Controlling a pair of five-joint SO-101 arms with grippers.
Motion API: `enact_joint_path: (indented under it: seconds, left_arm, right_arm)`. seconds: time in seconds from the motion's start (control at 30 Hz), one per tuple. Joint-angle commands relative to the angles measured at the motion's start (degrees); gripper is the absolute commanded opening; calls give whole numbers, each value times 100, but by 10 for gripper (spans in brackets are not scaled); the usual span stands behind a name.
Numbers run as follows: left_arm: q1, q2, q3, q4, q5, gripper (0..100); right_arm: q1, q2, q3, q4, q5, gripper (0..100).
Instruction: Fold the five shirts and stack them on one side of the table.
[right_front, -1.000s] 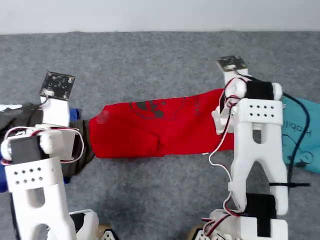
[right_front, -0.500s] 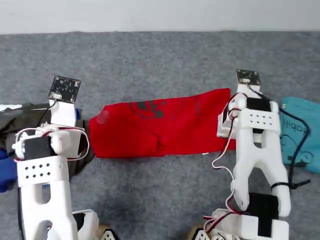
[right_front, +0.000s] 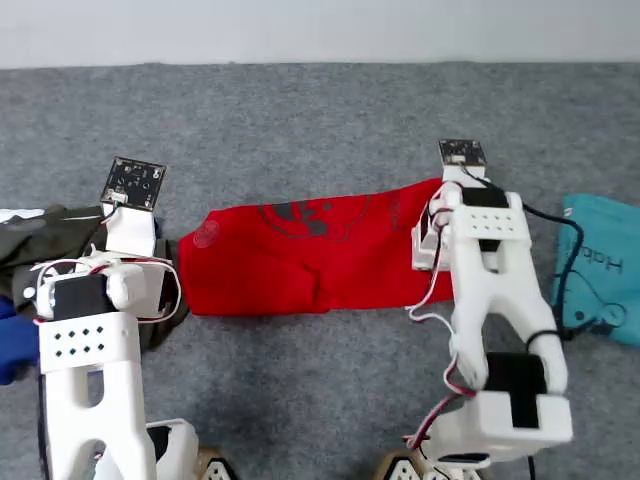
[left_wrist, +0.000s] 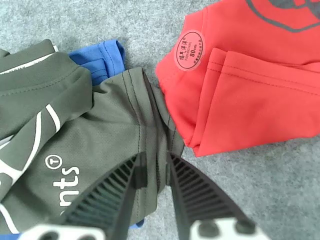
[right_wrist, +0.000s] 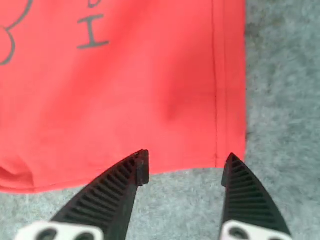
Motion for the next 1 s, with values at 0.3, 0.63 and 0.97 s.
enact_joint_path:
  seconds: [0.3, 0.63, 0.97]
  left_arm:
    - [0, -167, -84, -114, 26, 77]
    - [0, -167, -84, -114, 18, 76]
    - [-9, -167, -84, -114, 18, 76]
  right_arm:
    - [-31, 1429, -2374, 743, -18, 329]
    - [57, 2958, -3455, 690, -44, 329]
    - [66, 3802, -3965, 840, 246, 76]
